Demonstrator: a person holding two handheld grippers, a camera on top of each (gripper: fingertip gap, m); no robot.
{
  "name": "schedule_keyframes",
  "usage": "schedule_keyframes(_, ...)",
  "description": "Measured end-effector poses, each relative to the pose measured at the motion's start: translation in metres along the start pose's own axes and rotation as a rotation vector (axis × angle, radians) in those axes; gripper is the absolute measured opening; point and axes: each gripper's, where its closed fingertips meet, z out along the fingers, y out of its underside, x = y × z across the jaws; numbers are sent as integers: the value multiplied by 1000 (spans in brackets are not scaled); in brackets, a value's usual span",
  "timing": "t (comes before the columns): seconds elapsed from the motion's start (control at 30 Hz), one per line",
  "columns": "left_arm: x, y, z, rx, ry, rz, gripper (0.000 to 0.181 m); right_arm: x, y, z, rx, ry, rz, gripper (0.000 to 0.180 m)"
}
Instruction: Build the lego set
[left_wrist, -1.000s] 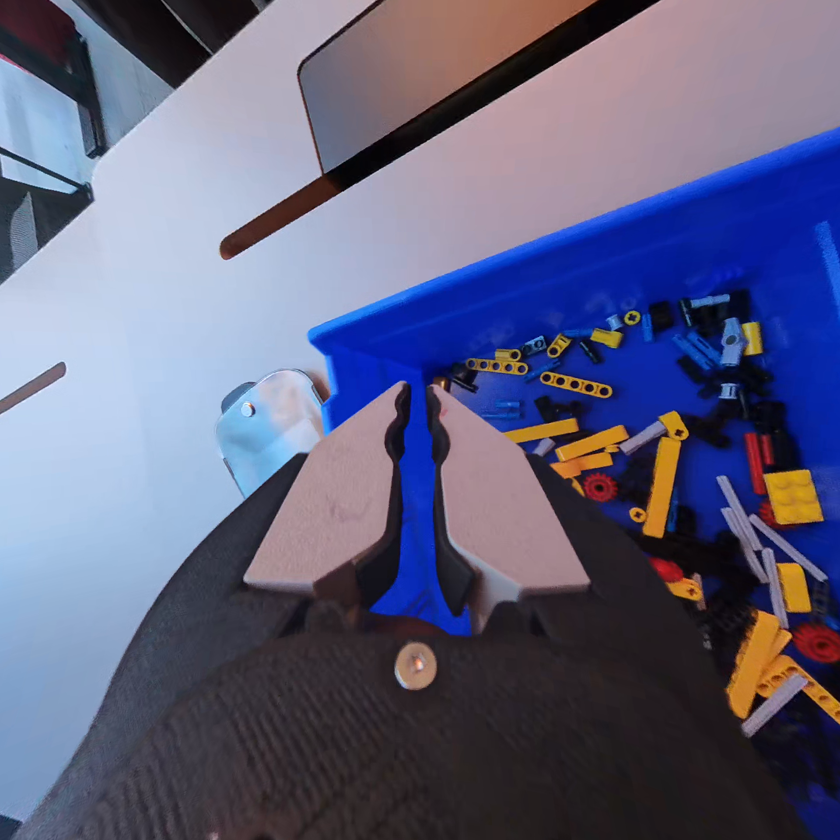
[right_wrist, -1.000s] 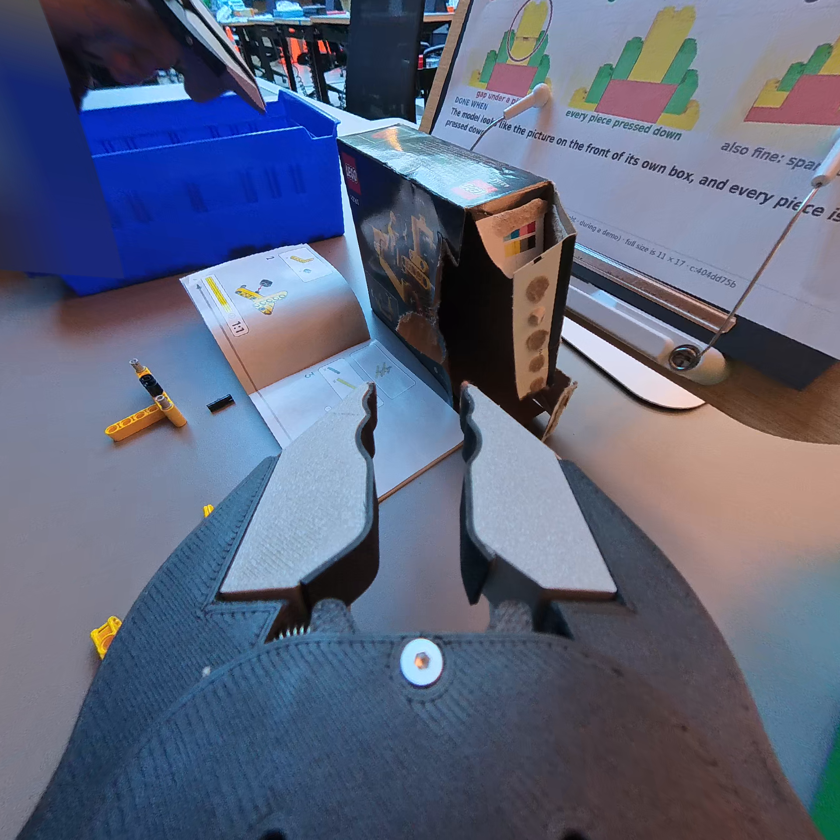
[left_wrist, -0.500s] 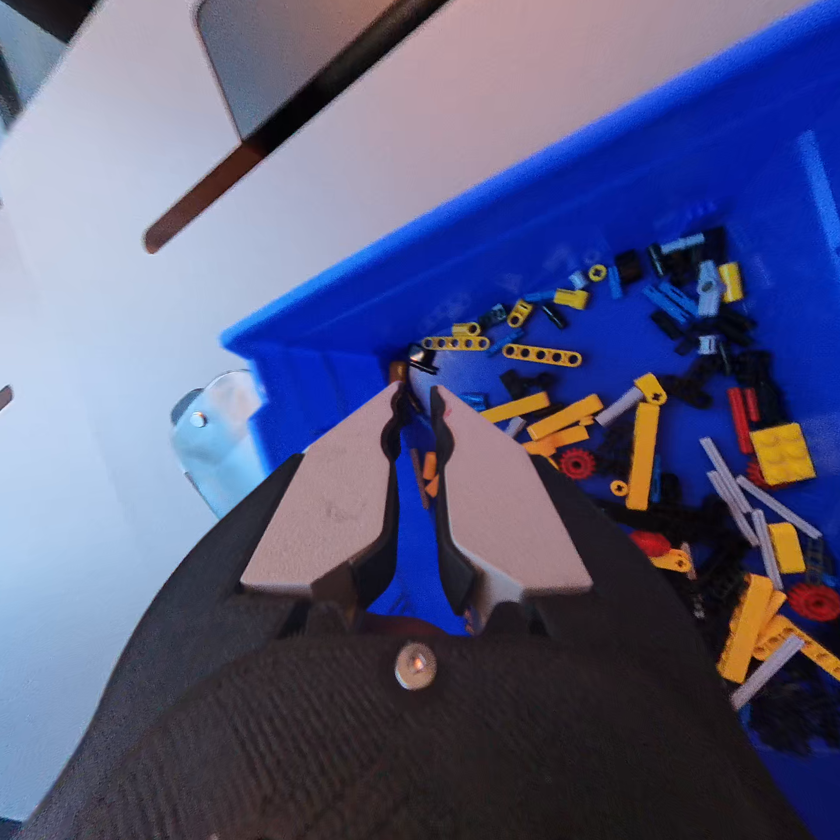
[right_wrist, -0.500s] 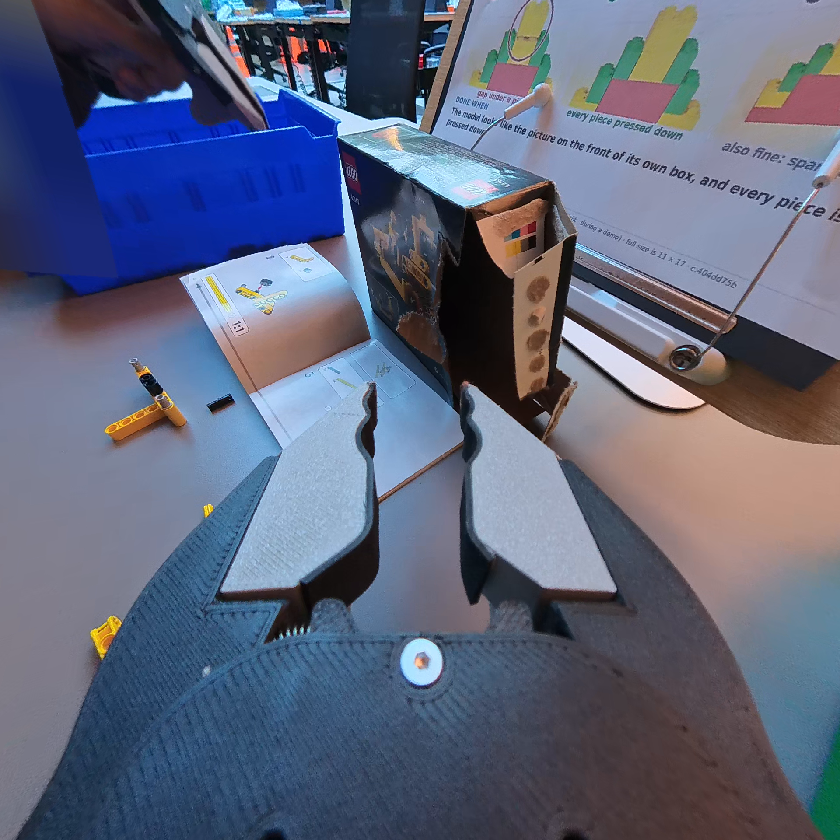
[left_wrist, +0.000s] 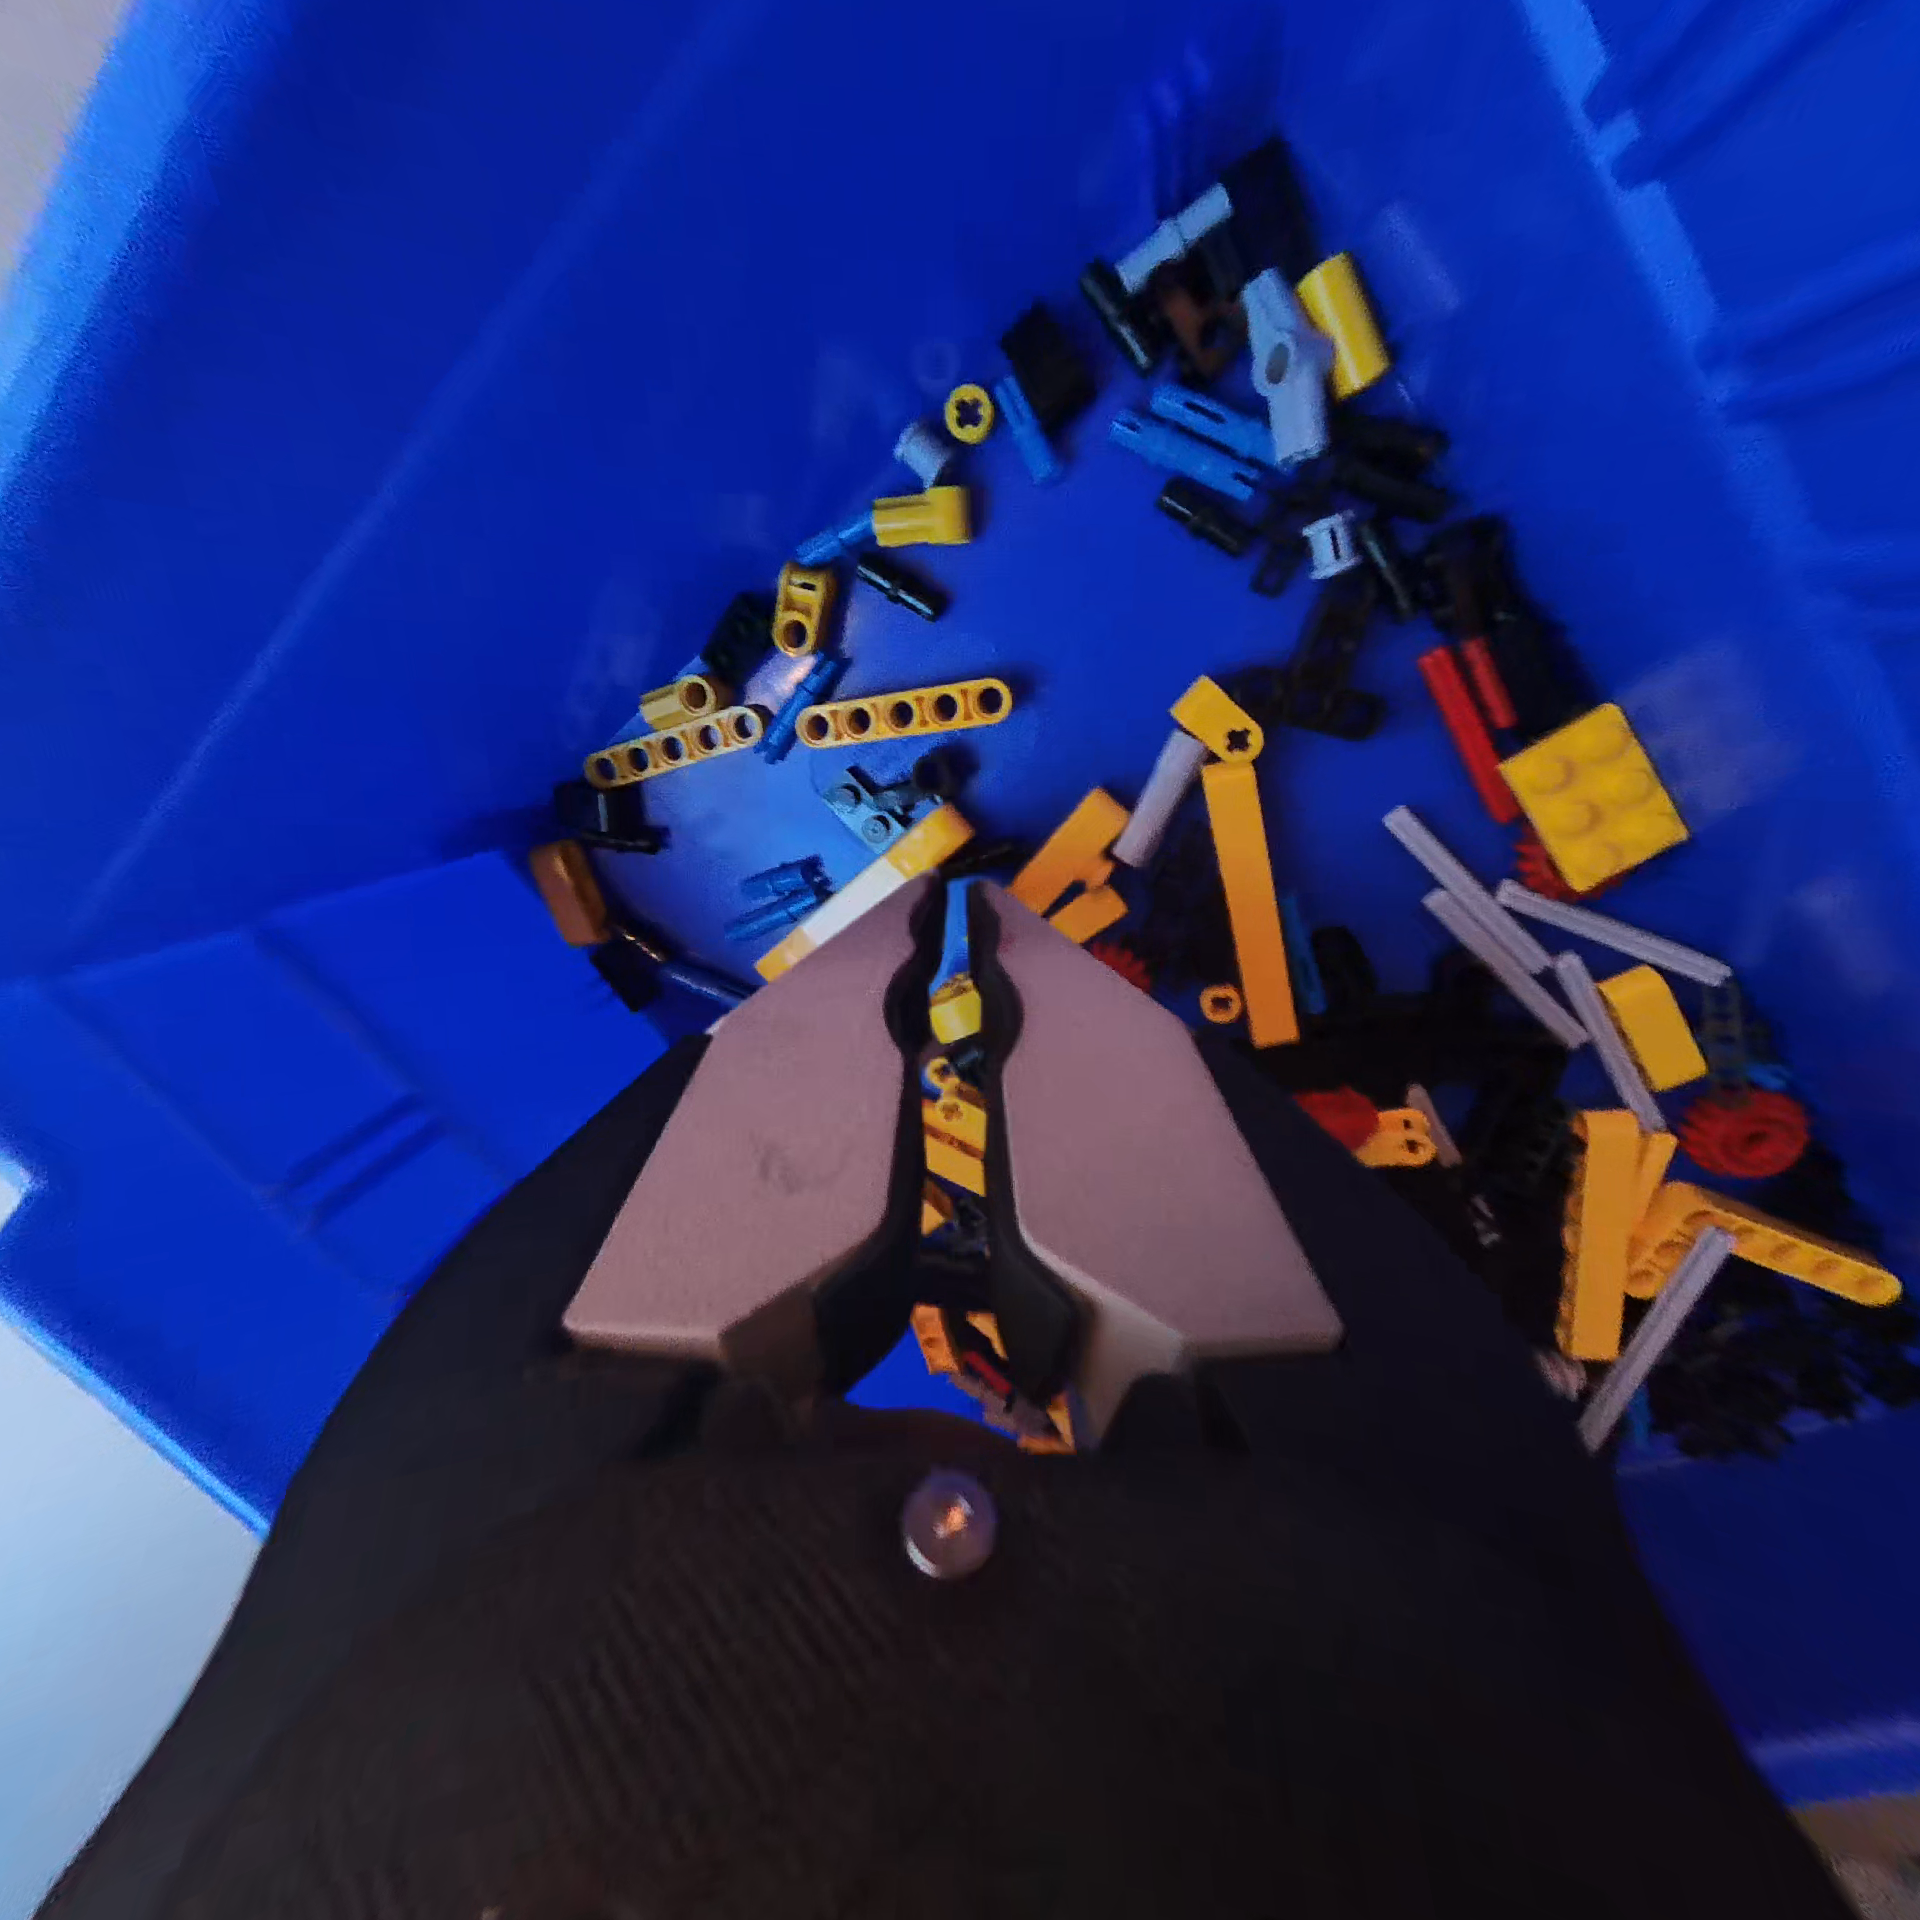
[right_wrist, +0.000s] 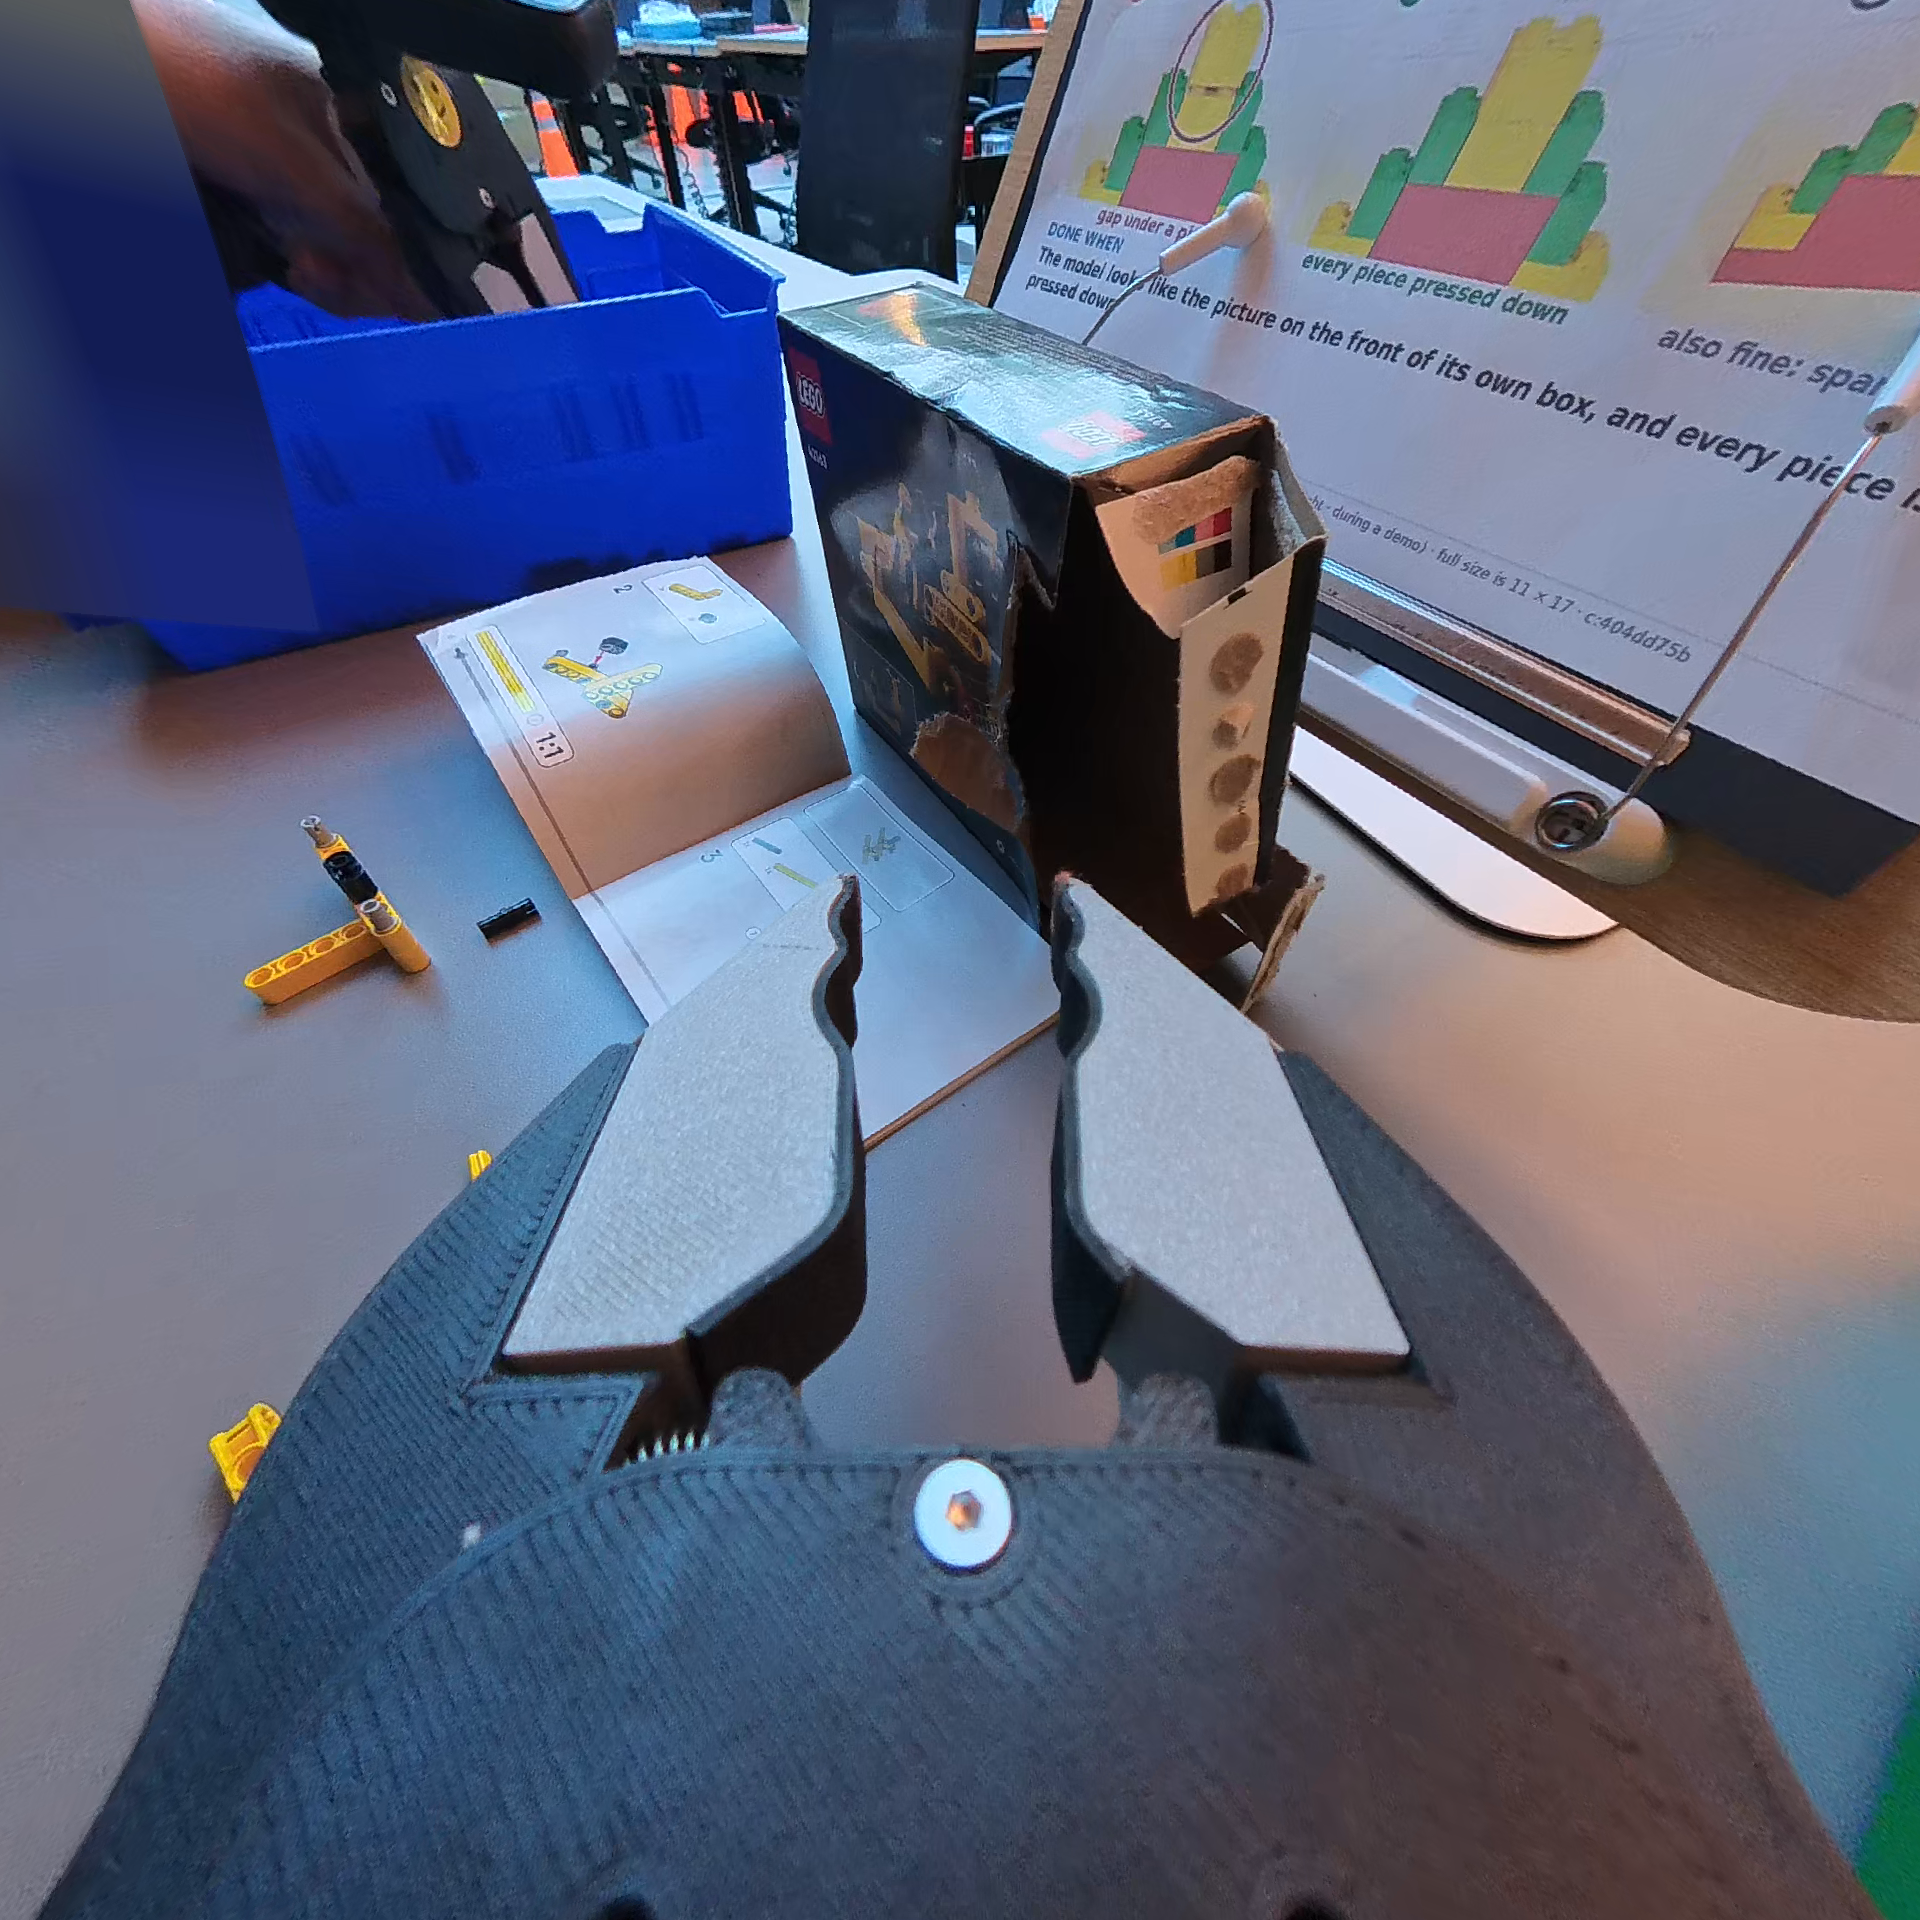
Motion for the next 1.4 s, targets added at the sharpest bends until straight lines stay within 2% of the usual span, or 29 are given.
schedule_keyframes(0.13,-1,13,-2,-35,10,25,6,0,0,0,-1,0,0,33)
schedule_keyframes(0.27,-16,3,-20,43,-38,-43,9,0,0,0,-1,-1,0,33)
schedule_keyframes(0.5,-76,-34,-106,437,-239,-344,16,0,0,0,-2,-7,4,33)
schedule_keyframes(0.6,-85,-36,-123,510,-250,-393,15,0,0,0,-2,-7,6,33)
schedule_keyframes(1.4,-75,-39,-119,491,-239,-345,22,4,0,-1,4,8,18,34)
